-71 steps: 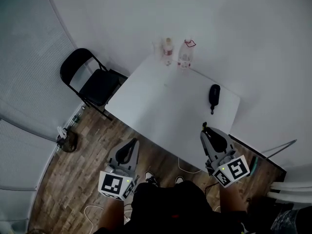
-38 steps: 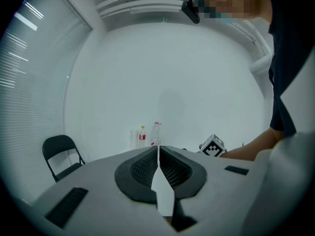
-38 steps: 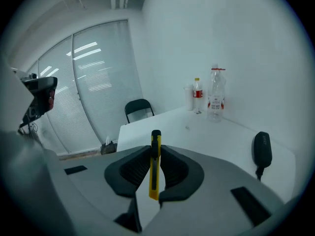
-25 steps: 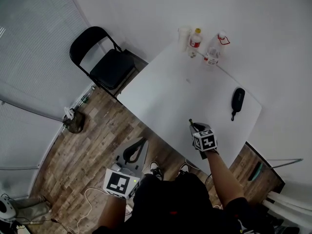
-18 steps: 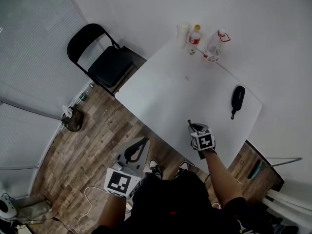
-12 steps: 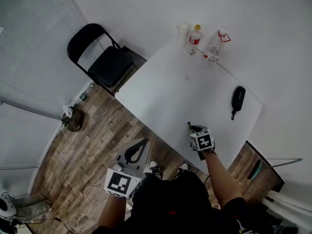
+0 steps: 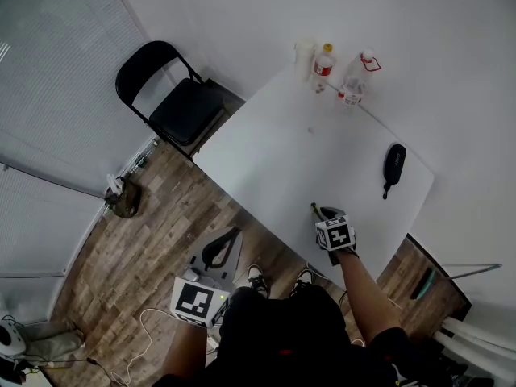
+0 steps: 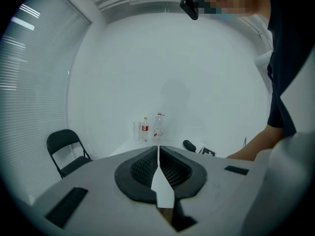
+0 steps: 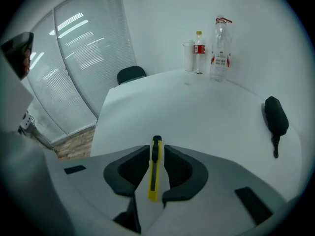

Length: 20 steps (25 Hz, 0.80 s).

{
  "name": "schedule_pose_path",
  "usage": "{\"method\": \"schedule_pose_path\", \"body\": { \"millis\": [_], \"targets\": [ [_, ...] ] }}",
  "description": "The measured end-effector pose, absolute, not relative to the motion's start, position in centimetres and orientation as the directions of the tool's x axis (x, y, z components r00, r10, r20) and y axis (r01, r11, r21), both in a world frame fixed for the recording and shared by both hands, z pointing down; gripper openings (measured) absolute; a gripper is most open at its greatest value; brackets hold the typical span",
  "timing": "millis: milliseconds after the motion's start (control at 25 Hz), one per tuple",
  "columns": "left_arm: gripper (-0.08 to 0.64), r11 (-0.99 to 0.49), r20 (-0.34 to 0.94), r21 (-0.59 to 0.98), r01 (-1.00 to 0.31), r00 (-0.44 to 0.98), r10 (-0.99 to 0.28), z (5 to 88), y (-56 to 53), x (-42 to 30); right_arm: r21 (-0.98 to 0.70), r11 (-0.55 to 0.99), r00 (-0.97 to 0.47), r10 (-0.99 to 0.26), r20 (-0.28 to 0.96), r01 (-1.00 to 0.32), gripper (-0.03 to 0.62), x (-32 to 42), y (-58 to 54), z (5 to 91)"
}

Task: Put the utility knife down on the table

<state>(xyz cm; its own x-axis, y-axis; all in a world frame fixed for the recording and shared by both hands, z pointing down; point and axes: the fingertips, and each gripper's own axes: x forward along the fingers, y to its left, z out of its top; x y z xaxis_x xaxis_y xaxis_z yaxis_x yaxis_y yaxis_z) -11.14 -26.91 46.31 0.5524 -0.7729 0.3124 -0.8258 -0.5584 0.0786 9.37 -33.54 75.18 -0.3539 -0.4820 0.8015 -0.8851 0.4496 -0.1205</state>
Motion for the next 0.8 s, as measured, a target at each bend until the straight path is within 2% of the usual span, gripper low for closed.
{"method": "schedule_pose_path", "body": {
  "millis": [200,320,440,600,800],
  "targets": [
    [0.031,-0.578,0.282,0.065,-0.814,0.570,-0.772,45.2,-26.2,-10.7,-0.099,0.403,-0.359,-0.644,0.676,-0.910,0.084,10.4,-34.3,67.9],
    [0.031,-0.594,0.285,0.040,-0.804,0.579,-0.764,44.2,-25.8,-10.4,-0.121,0.407,-0.401,-0.730,0.553,-0.906,0.051,10.5,-34.0,61.1],
    [0.031,-0.608,0.238,0.035,-0.793,0.598,-0.766,43.0,-25.3,-9.7,-0.131,0.466,-0.473,-0.765,0.437,-0.875,0.034,9.8,-32.5,54.7],
    [0.031,-0.623,0.184,0.027,-0.781,0.617,-0.765,40.7,-24.6,-8.9,-0.090,0.491,-0.494,-0.820,0.287,-0.867,0.026,10.0,-30.1,46.7],
    [0.031,-0.639,0.142,-0.008,-0.769,0.631,-0.762,38.5,-23.5,-8.3,-0.023,0.505,-0.501,-0.848,0.174,-0.863,0.023,10.3,-26.7,39.8]
  ]
}}
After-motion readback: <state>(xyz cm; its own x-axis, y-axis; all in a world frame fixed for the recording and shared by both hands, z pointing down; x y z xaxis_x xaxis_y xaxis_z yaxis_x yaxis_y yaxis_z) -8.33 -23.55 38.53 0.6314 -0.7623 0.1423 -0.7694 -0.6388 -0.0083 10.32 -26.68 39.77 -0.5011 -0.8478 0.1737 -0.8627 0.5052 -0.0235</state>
